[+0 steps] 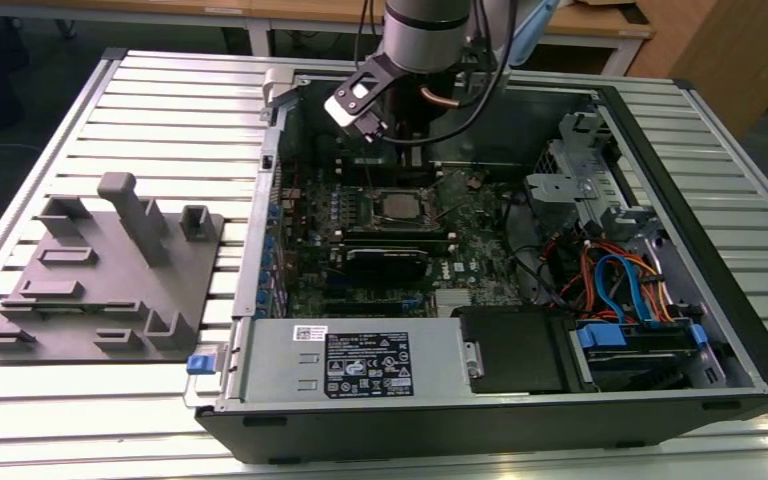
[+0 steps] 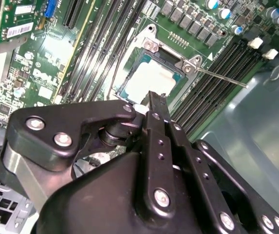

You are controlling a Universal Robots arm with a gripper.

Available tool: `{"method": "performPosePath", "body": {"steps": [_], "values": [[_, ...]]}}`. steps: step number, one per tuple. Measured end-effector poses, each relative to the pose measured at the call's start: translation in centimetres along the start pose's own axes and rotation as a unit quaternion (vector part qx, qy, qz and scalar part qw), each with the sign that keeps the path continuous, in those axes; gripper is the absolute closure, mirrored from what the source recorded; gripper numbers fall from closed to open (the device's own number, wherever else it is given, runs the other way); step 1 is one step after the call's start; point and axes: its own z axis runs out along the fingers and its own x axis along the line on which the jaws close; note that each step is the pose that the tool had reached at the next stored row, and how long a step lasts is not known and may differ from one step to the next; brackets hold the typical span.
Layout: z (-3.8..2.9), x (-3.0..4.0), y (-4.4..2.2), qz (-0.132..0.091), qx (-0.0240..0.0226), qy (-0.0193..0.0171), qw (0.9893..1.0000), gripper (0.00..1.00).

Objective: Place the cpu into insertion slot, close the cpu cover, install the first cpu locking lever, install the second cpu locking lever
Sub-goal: 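Close the cpu cover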

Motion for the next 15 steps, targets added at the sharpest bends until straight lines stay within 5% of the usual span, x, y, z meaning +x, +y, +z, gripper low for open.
{"method": "performPosePath", "body": {"steps": [12,14,15], "values": [[-0.69,0.01,0.02,0.007,0.0001,0.0,1.0,0.9],[-1.81,0.03,0.1,0.007,0.0002,-0.0001,1.0,0.9],[-1.8,0.03,0.11,0.007,0.0002,-0.0001,1.0,0.9]]}}
